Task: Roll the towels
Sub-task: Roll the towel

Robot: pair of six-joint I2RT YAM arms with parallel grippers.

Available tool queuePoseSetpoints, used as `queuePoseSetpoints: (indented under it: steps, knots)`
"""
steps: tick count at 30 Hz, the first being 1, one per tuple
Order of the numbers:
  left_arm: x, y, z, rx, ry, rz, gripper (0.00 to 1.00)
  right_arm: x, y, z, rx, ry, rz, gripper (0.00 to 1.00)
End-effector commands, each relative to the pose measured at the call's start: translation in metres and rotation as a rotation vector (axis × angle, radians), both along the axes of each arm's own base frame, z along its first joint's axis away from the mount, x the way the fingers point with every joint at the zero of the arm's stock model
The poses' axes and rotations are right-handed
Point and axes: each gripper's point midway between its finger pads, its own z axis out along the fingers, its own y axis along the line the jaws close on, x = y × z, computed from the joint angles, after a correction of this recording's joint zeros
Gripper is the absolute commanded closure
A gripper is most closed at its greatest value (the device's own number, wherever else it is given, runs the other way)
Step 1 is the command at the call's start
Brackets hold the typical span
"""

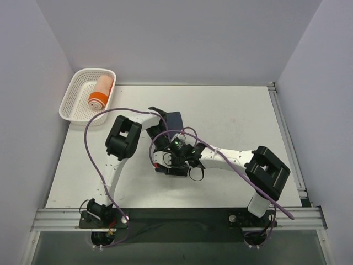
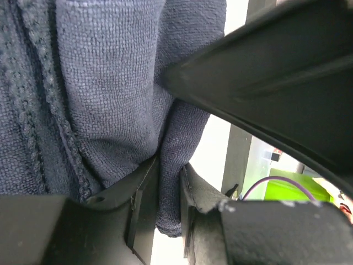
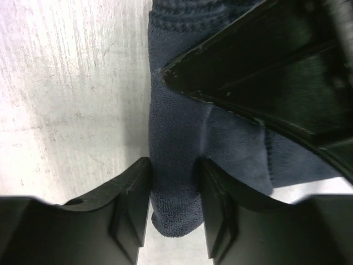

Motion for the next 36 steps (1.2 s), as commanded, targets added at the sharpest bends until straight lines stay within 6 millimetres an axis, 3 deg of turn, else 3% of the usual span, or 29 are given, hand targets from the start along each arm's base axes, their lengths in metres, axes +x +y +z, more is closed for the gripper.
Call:
queuePoseSetpoints:
  steps: [1,7,8,9,11,16,23,24,26,27,28,29,30,31,32,33,34,35,36]
  knots:
    - [0.015,0.023,-0.039,0.056,-0.105,-0.113,0.68,-0.002,0.002,-0.01,0.011,0.0,0.019,0.63]
    - [0.022,0.022,-0.034,0.033,-0.12,-0.057,0.59,-0.019,-0.011,-0.023,-0.019,0.132,-0.008,0.93]
    - [0.023,0.02,-0.034,0.02,-0.13,-0.04,0.57,-0.02,-0.001,-0.016,0.013,0.177,-0.004,0.97]
    - [0.025,0.019,-0.033,0.018,-0.135,-0.023,0.56,-0.025,-0.007,-0.016,-0.006,0.23,-0.02,1.0]
    - [0.029,0.019,-0.025,0.011,-0.137,0.04,0.51,-0.022,-0.004,-0.008,0.009,0.295,-0.045,1.0]
    - [0.052,0.033,0.013,-0.064,-0.153,0.209,0.4,-0.045,-0.016,0.003,-0.032,0.533,-0.057,1.0]
    - [0.125,0.089,0.072,-0.124,-0.314,0.484,0.36,-0.051,-0.022,0.006,-0.056,0.652,-0.08,1.0]
    - [0.137,0.106,0.08,-0.125,-0.342,0.538,0.36,-0.05,-0.024,0.007,-0.055,0.667,-0.089,1.0]
    - [0.155,0.124,0.105,-0.151,-0.421,0.597,0.36,-0.048,-0.022,0.006,-0.044,0.701,-0.1,1.0]
    - [0.163,0.145,0.115,-0.157,-0.451,0.662,0.36,-0.046,-0.024,0.005,-0.044,0.726,-0.119,1.0]
    - [0.166,0.154,0.141,-0.175,-0.499,0.72,0.36,-0.045,-0.025,0.0,-0.052,0.757,-0.132,1.0]
    - [0.175,0.161,0.144,-0.209,-0.558,0.775,0.36,-0.042,-0.019,0.004,-0.03,0.78,-0.131,1.0]
    - [0.178,0.169,0.154,-0.223,-0.608,0.818,0.35,-0.043,-0.021,0.005,-0.036,0.822,-0.146,1.0]
    - [0.172,0.178,0.181,-0.234,-0.689,0.871,0.34,-0.041,-0.023,0.0,-0.039,0.868,-0.167,1.0]
    - [0.17,0.182,0.169,-0.208,-0.754,0.872,0.34,-0.04,-0.022,0.002,-0.027,0.896,-0.155,1.0]
    - [0.162,0.183,0.169,-0.196,-0.802,0.863,0.34,-0.041,-0.019,0.009,-0.007,0.94,-0.15,1.0]
    - [0.151,0.179,0.19,-0.21,-0.91,0.831,0.34,-0.04,-0.02,0.006,-0.003,0.967,-0.154,1.0]
    - [0.153,0.183,0.192,-0.189,-0.999,0.821,0.32,-0.039,-0.019,0.006,0.006,0.981,-0.155,1.0]
    - [0.136,0.18,0.172,-0.166,-0.979,0.817,0.3,-0.039,-0.016,0.01,0.023,1.008,-0.156,1.0]
